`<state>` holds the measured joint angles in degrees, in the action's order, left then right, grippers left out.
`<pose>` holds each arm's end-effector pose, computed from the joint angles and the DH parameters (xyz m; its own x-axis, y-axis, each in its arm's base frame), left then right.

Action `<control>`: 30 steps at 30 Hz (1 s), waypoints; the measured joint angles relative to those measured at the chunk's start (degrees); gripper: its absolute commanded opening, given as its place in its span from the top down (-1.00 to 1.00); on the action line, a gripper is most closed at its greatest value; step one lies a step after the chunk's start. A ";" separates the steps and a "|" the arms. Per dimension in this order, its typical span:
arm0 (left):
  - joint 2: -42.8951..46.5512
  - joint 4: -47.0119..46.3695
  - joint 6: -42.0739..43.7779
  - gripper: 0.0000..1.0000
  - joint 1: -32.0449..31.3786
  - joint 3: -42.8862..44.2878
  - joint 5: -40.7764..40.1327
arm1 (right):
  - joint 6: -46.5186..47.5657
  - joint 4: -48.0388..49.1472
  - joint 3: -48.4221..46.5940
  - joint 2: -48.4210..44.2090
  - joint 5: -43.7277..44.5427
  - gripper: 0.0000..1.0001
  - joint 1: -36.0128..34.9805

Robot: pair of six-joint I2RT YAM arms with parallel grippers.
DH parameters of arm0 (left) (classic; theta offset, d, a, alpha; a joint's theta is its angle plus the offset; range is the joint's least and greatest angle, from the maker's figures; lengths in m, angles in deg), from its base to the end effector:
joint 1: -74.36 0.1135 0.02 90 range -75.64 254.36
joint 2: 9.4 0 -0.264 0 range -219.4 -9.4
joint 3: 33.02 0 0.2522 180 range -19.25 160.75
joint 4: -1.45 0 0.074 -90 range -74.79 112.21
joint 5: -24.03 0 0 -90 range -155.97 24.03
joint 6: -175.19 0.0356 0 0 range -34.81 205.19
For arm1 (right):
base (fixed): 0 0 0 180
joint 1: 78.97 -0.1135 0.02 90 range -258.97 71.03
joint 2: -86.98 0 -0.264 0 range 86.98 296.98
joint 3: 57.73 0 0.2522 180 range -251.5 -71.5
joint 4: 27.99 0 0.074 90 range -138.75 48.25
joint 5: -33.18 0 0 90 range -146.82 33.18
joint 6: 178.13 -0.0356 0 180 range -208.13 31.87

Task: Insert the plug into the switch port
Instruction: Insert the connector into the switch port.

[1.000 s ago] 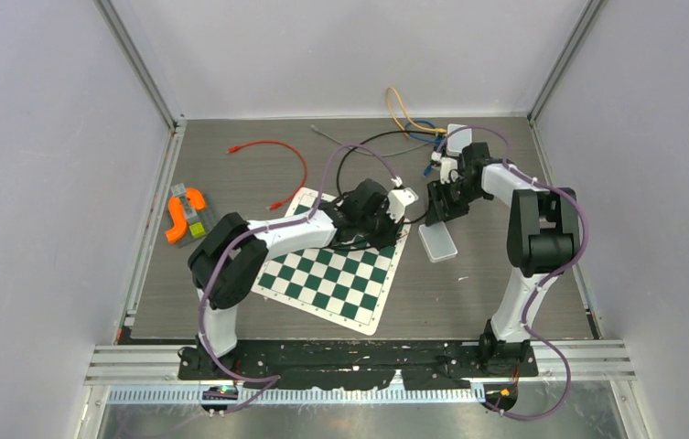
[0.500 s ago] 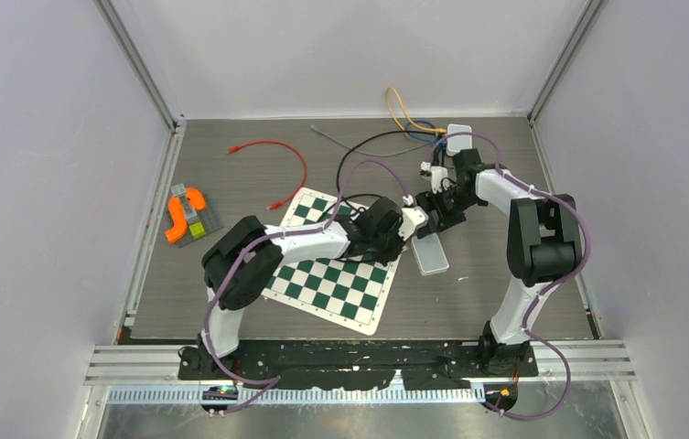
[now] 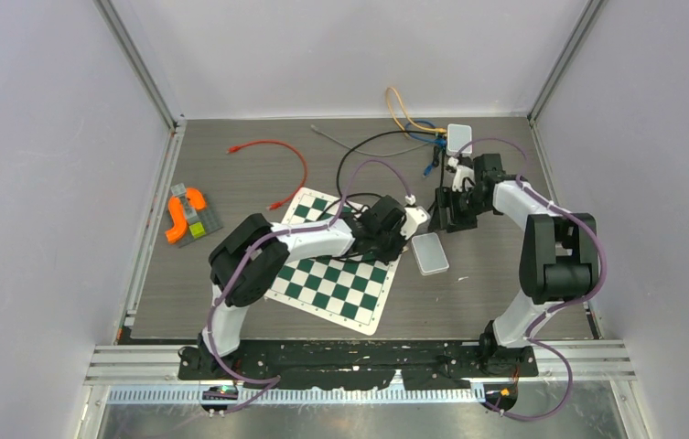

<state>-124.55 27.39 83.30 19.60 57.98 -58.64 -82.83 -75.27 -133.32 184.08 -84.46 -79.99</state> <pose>0.2458 -0.3558 0.1654 -0.4706 0.6095 -0.6380 0.8422 0.5258 -0.1190 0.3251 0.0223 0.1846 -0.9112 -0.0981 -0.4002 -0.2689 0.8774 0.3972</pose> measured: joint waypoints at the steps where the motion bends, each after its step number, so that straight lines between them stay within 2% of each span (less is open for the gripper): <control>1: -0.24 0.09 0.00 1.00 0.00 0.33 -0.02 | -0.48 0.20 0.42 0.00 -0.02 -0.25 0.17; 12: -3.26 0.98 0.02 1.00 -0.26 3.80 -0.02 | -3.23 3.65 3.72 0.76 -3.06 -0.23 0.26; 30: -4.50 0.96 1.18 1.00 -0.26 5.27 0.50 | -1.77 5.33 4.31 3.82 -7.37 -0.03 0.61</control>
<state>-129.05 28.35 84.48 19.34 63.24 -58.14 -84.60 -69.94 -129.01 187.90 -91.82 -79.38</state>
